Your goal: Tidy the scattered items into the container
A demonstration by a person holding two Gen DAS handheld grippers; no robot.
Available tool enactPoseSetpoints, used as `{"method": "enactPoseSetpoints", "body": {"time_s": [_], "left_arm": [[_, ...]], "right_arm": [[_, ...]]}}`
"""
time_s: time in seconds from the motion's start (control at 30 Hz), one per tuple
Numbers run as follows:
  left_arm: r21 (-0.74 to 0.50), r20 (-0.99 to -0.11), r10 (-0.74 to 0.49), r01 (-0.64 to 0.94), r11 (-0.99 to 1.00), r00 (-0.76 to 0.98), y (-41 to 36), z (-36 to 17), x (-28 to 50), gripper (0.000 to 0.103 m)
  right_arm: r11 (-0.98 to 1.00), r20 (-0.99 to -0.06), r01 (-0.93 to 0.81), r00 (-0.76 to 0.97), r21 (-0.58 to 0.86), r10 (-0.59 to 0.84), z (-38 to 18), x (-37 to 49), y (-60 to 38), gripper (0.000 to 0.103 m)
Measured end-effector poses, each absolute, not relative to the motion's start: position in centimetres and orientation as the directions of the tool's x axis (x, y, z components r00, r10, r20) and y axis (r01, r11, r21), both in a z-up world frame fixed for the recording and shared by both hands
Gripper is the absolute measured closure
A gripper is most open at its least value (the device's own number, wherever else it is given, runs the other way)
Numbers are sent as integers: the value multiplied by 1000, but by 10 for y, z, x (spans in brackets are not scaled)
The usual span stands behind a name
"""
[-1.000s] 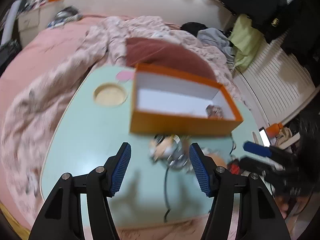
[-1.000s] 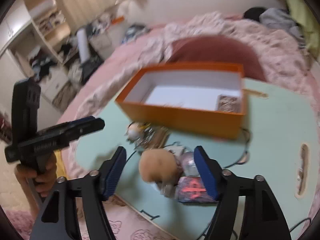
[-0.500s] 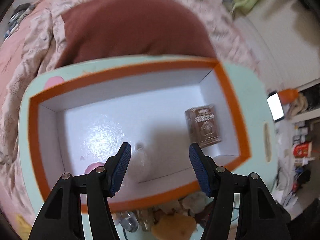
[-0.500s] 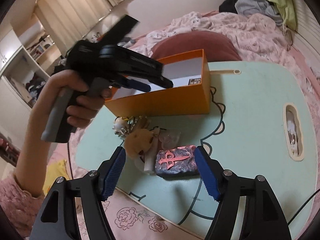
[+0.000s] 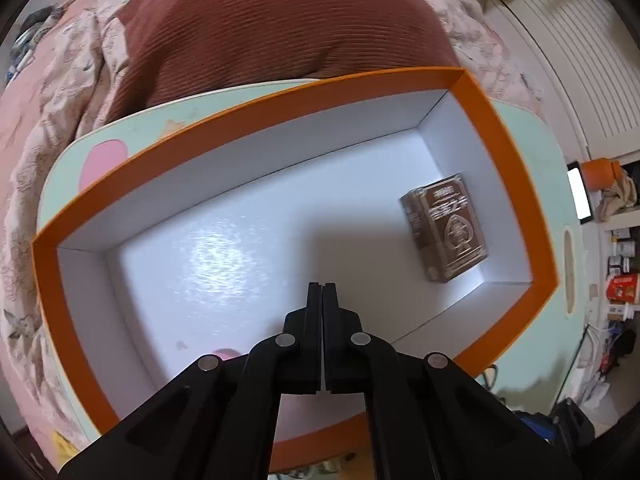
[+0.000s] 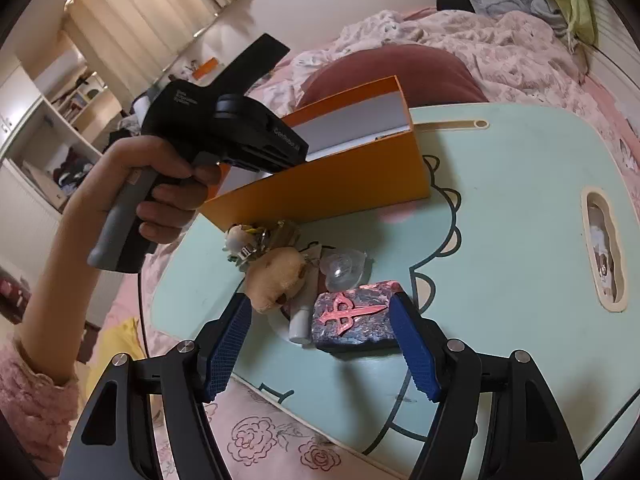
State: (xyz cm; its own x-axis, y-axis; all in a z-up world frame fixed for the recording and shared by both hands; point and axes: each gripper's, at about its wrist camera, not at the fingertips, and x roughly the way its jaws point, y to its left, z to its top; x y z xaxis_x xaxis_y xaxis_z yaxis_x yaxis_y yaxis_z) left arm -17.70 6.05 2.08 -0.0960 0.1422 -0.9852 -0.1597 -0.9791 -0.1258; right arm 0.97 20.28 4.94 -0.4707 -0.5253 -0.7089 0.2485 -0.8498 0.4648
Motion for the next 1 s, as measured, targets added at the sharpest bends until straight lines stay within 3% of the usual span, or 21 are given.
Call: {"method": "enactPoseSetpoints", "body": {"time_s": [0.3,0.43,0.5,0.63,0.77,0.87,0.97,1.0], "left_arm": [[-248,-914,282,-148,-957,-291,23,96,-164,103],[-254,-913,300,-192,-948,-277,23,108,-153,101],[-237,-952,263,-167,-957,-159,30,87,-158,84],[-282,-957,287,-88,-955,-49,31,54,-173,76],[-270,-962,272,-69,-960,-14,44,34,-183,46],[-207,-978,203,-98,-973,48,54,16,-183,48],[-182,-983,184,-129,-975,-2,56,14,-178,67],[-193,-981,195,-127,-973,1,55,13,-177,81]], "right_arm": [[-853,-713,240,-471,464,-520,47,8,203,32],[-852,-713,243,-467,465,-522,46,8,203,32],[-851,-715,247,-463,463,-523,46,8,202,32],[-847,-717,256,-452,465,-531,47,8,197,32],[-849,-726,256,-441,462,-528,43,7,194,32],[-848,-726,248,-438,469,-530,40,6,195,32],[-845,-723,241,-440,477,-533,39,5,197,32],[-845,-722,242,-440,477,-533,39,4,197,32]]}}
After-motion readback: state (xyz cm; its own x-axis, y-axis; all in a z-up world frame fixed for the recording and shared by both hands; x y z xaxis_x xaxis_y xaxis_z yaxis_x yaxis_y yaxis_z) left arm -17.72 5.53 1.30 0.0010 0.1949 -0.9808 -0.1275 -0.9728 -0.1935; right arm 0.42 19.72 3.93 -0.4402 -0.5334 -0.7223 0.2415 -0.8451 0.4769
